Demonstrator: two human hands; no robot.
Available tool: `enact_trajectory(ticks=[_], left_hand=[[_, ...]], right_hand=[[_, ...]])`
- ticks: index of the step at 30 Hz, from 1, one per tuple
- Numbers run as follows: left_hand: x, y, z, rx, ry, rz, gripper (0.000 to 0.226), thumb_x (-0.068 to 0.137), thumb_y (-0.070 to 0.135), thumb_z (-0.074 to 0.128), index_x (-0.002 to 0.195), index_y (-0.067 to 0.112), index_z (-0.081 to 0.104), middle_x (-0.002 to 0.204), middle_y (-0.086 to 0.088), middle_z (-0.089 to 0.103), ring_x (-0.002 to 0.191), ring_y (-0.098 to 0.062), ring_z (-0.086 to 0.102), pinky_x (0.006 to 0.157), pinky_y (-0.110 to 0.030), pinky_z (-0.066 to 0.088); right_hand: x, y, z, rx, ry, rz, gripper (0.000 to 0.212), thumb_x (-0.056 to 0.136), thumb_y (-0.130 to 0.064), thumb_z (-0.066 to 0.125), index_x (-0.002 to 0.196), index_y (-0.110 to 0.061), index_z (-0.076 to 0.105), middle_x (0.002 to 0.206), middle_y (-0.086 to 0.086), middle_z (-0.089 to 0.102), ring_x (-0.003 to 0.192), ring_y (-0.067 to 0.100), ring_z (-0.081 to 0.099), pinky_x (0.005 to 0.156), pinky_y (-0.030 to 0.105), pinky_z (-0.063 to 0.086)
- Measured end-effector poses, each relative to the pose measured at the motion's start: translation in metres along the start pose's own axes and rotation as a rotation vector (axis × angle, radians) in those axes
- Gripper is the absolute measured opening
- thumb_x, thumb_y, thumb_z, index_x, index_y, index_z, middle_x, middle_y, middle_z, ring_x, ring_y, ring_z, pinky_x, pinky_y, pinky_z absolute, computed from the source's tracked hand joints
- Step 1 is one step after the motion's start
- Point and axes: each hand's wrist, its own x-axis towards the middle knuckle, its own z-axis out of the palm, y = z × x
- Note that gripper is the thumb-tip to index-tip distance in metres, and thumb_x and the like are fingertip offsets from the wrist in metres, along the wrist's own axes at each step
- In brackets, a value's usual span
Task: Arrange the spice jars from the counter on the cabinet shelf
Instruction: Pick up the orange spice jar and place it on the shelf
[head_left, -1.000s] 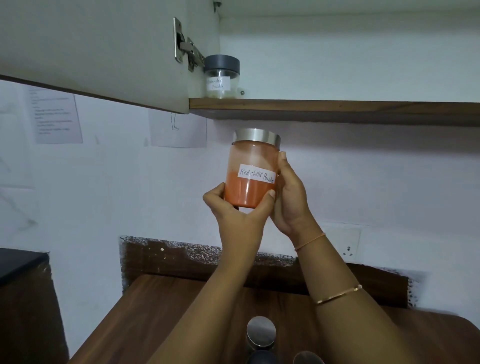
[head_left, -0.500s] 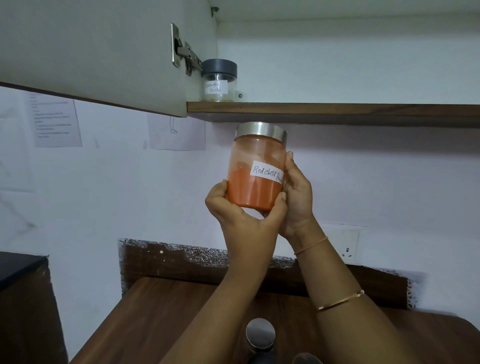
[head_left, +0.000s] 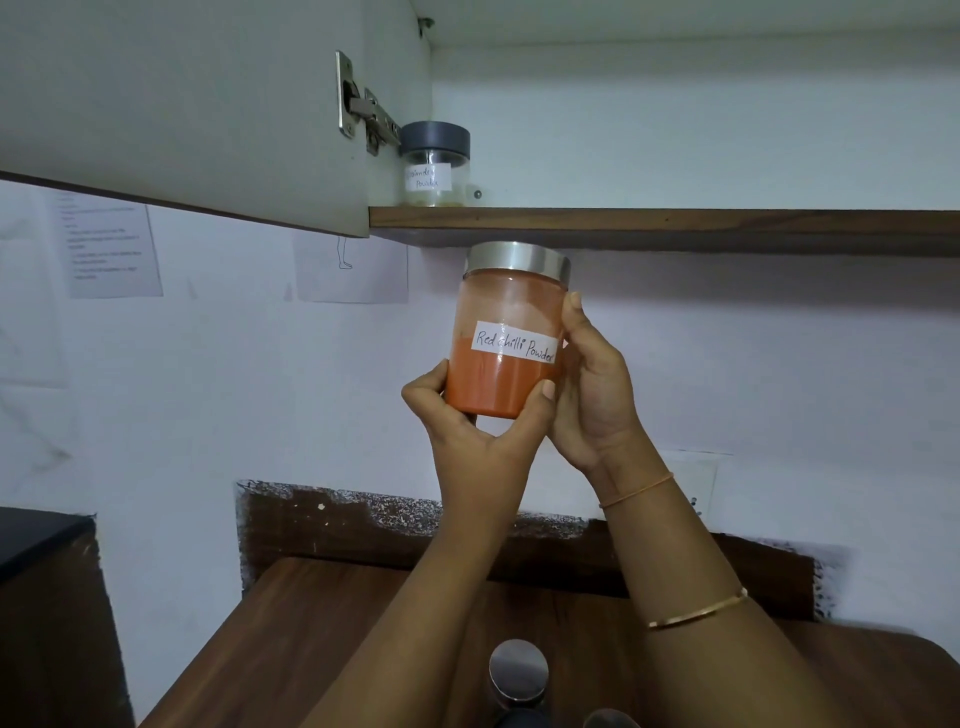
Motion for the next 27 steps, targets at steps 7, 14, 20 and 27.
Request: enact_trajectory(ticks=[7,14,20,27], left_hand=[[0.002,-0.004,-0.003,-0.018,-0.049,-0.049,0.052,0.066,0.036,0.072,0.1,0.035,0.032,0.108,0.012,0.047,0.089,0.005,0.059,0.066,-0.011,0.049],[0.005,-0.012,-0.005,-0.018,-0.102,-0.093,0.05,0.065,0.044,0.07,0.098,0.032,0.035,0.105,0.007,0.052,0.086,0.004,0.06,0.067,-0.011,0.049],[0.007,-0.014,-0.003,-0.026,-0.093,-0.112,0.044,0.069,0.039,0.067,0.098,0.031,0.035,0.103,0.006,0.052,0.081,0.009,0.059,0.065,-0.008,0.047],[0.009,-0.014,0.004,0.041,-0.005,-0.048,0.053,0.066,0.042,0.071,0.102,0.032,0.033,0.106,0.01,0.049,0.089,-0.001,0.059,0.066,-0.01,0.048]], right_hand=[[-0.004,-0.004,0.002,-0.101,0.051,-0.048,0.051,0.09,-0.047,0.045,0.13,-0.015,0.049,0.119,0.01,0.063,0.109,0.029,0.062,0.09,0.049,0.053],[-0.007,-0.009,0.002,-0.256,0.077,-0.105,0.04,0.093,-0.045,0.044,0.127,-0.023,0.047,0.114,0.001,0.063,0.101,0.019,0.063,0.083,0.039,0.057],[-0.009,-0.012,0.003,-0.284,0.088,-0.092,0.041,0.095,-0.046,0.042,0.129,-0.024,0.046,0.118,0.002,0.062,0.105,0.021,0.062,0.088,0.042,0.056],[-0.007,-0.019,0.007,-0.426,0.007,-0.047,0.063,0.077,-0.055,0.058,0.132,-0.029,0.046,0.119,-0.002,0.064,0.103,0.015,0.065,0.069,0.026,0.057]])
